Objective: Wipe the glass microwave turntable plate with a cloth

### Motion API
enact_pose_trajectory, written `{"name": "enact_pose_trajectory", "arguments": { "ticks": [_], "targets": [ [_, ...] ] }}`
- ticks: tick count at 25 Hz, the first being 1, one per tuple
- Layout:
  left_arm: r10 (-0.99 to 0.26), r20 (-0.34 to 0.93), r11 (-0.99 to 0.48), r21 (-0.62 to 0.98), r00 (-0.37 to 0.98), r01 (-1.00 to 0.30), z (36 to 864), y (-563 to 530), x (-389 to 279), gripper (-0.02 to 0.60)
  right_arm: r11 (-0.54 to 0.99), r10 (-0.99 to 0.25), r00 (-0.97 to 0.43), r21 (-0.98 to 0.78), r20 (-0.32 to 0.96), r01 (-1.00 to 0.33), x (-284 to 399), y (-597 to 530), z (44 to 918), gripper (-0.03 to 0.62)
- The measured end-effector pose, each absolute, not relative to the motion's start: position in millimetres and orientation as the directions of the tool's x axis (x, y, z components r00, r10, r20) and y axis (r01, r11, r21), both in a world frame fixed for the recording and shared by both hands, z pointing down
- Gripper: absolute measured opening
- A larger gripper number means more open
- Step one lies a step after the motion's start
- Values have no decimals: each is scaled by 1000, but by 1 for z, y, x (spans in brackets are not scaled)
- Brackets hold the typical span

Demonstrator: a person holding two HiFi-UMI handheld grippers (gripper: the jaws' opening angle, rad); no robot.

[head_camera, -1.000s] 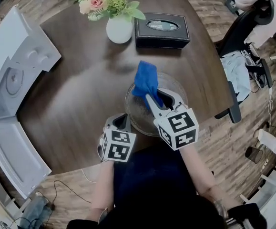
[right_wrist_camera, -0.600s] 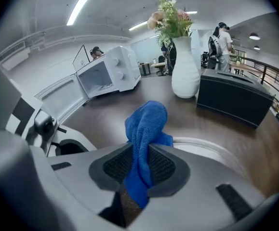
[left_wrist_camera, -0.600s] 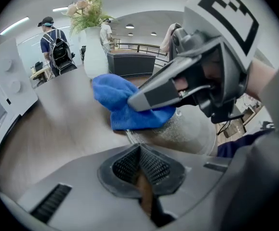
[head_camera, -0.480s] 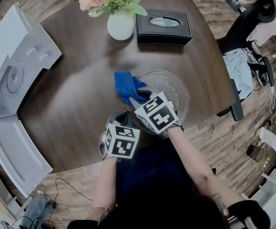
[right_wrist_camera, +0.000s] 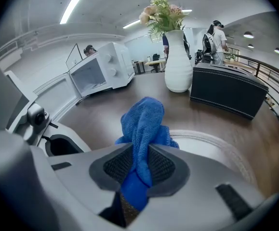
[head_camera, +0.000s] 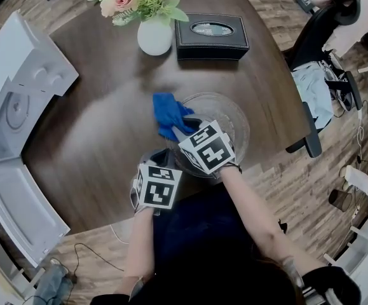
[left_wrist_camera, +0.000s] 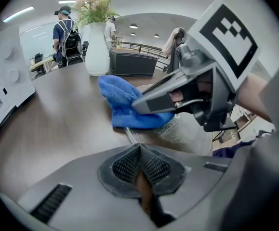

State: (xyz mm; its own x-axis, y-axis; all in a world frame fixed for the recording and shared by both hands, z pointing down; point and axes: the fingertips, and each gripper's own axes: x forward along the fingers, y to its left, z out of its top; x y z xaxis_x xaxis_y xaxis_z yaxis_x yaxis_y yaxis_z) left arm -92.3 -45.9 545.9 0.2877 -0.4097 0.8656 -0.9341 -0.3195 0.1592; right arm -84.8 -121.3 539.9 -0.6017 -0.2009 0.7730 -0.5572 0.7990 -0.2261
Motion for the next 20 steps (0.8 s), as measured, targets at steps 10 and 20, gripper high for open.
{"name": "enact_pose_trajectory", "arguments": {
  "ticks": [10, 20],
  "targets": [
    [-398, 881, -311, 134, 257, -941, 547, -41, -93, 2, 753, -248, -570, -215, 783, -622, -59, -135, 541, 74],
    [-398, 880, -308, 138, 259, -941, 547, -39, -94, 2, 690, -297, -531, -205, 794, -694, -20, -149, 545, 74]
  ]
}}
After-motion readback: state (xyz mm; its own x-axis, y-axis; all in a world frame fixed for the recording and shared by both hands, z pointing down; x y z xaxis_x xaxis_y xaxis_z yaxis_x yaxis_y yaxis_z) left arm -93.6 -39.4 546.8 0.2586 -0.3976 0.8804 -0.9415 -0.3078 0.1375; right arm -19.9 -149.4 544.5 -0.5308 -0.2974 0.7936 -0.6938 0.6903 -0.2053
